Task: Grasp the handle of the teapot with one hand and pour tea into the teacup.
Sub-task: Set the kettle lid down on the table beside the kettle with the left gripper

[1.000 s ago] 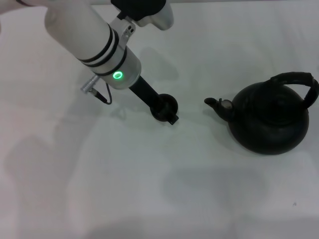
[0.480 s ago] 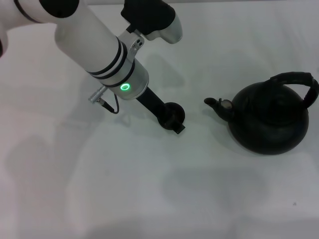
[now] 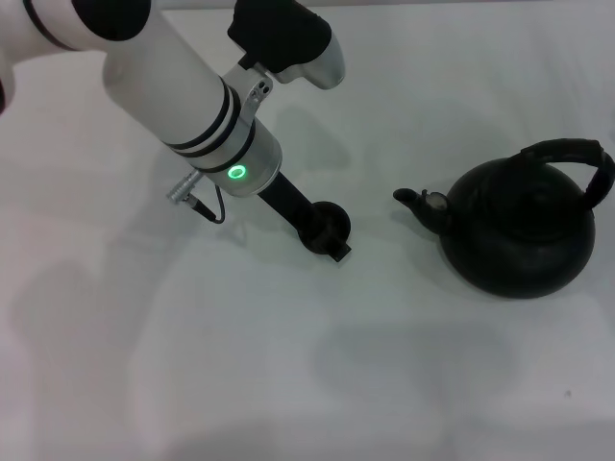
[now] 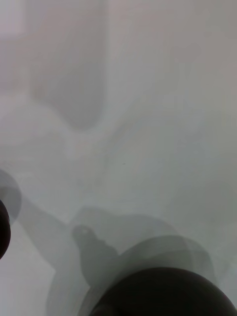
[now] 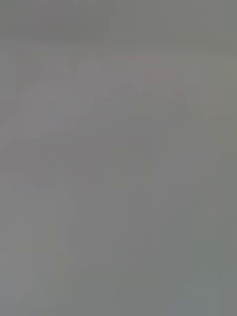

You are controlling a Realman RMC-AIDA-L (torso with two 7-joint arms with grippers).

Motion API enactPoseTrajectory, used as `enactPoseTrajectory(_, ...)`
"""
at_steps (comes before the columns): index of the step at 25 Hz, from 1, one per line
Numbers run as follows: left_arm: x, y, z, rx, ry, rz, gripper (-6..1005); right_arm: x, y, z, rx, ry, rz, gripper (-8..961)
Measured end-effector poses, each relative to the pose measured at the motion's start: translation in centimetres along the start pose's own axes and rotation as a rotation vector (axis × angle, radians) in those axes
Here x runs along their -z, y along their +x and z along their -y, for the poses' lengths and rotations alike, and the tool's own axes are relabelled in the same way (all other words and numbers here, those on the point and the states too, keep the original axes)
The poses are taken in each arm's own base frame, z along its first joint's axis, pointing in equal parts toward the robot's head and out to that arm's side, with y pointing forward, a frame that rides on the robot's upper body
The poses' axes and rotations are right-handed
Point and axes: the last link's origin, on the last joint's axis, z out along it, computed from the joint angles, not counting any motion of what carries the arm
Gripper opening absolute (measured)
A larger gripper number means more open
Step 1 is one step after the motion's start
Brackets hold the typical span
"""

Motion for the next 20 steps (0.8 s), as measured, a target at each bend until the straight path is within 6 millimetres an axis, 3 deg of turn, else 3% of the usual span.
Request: enactPoseTrajectory(20,0.36,0.22,0.19,0.0,0.01,-0.008,819,-0.18,-0.07,-0.09,0.0,-0.004,0.003,865)
